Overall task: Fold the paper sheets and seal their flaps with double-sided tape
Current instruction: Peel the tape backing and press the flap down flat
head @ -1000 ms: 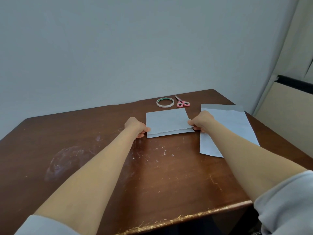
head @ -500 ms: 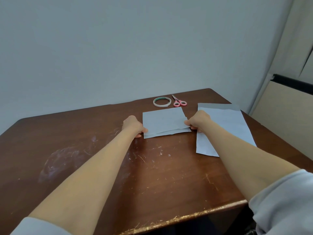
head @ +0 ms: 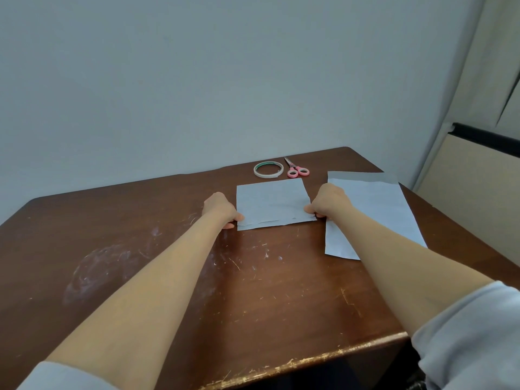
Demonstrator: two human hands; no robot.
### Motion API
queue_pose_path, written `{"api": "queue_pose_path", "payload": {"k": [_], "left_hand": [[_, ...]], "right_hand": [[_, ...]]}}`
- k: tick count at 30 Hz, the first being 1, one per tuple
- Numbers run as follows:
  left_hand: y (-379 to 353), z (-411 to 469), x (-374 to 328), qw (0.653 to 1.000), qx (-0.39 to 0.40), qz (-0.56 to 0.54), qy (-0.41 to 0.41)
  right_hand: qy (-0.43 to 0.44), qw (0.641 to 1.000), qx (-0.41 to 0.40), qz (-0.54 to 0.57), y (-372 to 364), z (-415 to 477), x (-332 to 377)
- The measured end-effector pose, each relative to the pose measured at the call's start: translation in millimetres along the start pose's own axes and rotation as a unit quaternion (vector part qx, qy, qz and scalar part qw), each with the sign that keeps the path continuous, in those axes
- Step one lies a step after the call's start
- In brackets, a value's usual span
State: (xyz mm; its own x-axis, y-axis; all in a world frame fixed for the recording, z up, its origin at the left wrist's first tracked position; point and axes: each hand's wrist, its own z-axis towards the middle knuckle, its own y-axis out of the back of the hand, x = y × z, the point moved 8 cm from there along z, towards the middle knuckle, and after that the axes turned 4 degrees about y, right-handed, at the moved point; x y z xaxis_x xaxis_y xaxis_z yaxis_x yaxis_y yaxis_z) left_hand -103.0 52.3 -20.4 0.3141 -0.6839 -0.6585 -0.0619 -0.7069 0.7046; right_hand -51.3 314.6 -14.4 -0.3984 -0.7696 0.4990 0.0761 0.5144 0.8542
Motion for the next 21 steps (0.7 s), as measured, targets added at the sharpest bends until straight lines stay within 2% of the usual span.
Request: {"api": "queue_pose_path", "payload": {"k": [9, 11, 14, 17, 21], "left_hand": [[2.0, -4.1, 2.0, 1.0, 0.014, -0.001, -0.001], [11.1, -7.7, -7.3, 0.997, -0.038, 0.044, -0.058], [17.0, -23.1, -33.0, 0.958, -0.134, 0.143, -0.21], [-11.5, -35.7, -46.1, 0.917, -0.086, 0.201, -0.332], [-52.8, -49.6, -44.8, 0.869, -0.001, 0.309, -0.386]], "right_hand": [[0.003, 0.999, -0.018, -0.03, 10.6, -1.1, -8.4], [0.011, 0.997, -0.066, -0.028, 20.8, -1.4, -8.7], [0.057, 0.992, -0.114, -0.002, 29.9, -2.0, -0.9], [0.145, 0.98, -0.133, 0.014, 28.6, -12.8, 18.8], [0.226, 0.97, -0.088, -0.004, 5.9, -23.5, 38.7]]}}
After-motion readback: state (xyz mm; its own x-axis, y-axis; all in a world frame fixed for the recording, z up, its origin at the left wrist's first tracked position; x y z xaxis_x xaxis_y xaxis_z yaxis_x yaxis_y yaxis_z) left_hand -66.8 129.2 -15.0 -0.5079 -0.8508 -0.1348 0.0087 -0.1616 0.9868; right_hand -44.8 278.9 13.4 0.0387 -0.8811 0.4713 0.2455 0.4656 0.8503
